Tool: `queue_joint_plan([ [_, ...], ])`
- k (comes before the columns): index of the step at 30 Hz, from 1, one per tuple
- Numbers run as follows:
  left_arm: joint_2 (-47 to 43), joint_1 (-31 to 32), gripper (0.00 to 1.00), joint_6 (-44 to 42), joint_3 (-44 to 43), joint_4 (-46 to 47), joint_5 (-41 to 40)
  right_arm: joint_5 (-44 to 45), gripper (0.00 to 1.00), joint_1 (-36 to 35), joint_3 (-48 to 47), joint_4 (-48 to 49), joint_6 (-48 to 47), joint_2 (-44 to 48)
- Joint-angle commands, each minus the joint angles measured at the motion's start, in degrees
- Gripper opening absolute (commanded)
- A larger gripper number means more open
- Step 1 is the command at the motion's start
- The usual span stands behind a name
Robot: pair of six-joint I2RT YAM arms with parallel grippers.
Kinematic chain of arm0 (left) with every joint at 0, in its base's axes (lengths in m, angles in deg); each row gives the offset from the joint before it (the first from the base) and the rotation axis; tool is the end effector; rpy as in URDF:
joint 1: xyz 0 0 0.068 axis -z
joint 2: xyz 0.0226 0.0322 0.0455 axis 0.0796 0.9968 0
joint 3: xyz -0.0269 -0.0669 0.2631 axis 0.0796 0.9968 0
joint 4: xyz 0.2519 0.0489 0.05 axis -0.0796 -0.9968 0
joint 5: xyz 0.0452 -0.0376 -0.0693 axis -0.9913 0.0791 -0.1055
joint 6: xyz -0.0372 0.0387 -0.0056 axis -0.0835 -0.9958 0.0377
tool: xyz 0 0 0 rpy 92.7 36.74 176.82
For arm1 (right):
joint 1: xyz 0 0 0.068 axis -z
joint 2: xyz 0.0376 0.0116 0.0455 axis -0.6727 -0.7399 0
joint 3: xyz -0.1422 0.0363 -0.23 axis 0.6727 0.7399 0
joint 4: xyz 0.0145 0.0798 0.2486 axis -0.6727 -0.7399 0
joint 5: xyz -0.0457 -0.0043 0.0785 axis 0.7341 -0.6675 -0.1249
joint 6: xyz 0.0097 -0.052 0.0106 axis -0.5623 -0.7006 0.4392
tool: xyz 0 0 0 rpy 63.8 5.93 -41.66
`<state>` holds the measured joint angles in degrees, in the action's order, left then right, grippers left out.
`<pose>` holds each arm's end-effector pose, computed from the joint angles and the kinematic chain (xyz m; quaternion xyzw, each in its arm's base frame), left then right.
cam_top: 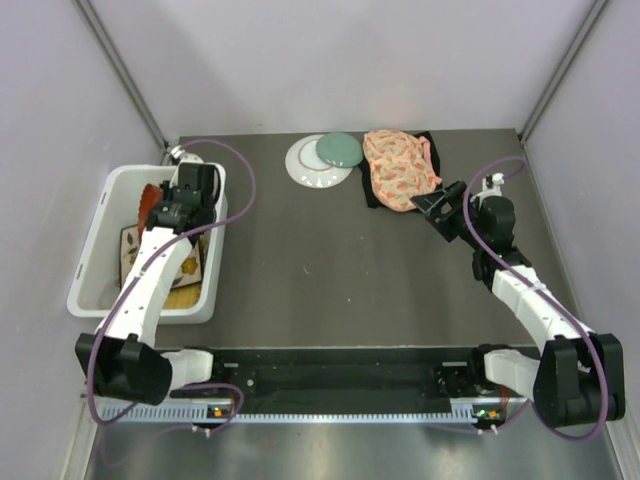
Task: Place the plates into the plastic bin on the countertop
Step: Place the plate in the plastic bin.
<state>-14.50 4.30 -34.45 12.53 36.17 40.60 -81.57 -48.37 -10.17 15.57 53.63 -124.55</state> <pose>0.2481 -0.0122 0.3509 -0.0566 0.8604 0.3553 0.3609 0.2494 0.0376 0.2575 0.2417 0.7568 0.4089 0.4491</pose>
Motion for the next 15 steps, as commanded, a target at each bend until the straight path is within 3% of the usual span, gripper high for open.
queue_joint_plan([
  [1,3.5,-1.6,0.0,-1.8,1.2,2.3,2.1,-0.3,0.86,0.6,-1.9,0.5,-1.5,1.5],
  [7,9.6,-2.1,0.01,-0.3,1.0,2.0,4.2,-0.3,0.86,0.6,-1.8,-0.7,-2.2,2.0],
  [11,12.1,-2.1,0.14,1.7,0.3,0.6,5.1,-0.3,0.86,0.6,-1.6,-0.8,-2.6,2.0],
  [14,13.3,-2.1,0.28,2.9,0.2,-0.5,5.3,-0.3,0.86,0.6,-1.6,-0.9,-2.6,2.0],
  [15,13.4,-2.1,0.38,3.0,0.0,-0.8,5.6,-0.3,0.86,0.6,-1.5,-1.1,-2.7,2.0],
])
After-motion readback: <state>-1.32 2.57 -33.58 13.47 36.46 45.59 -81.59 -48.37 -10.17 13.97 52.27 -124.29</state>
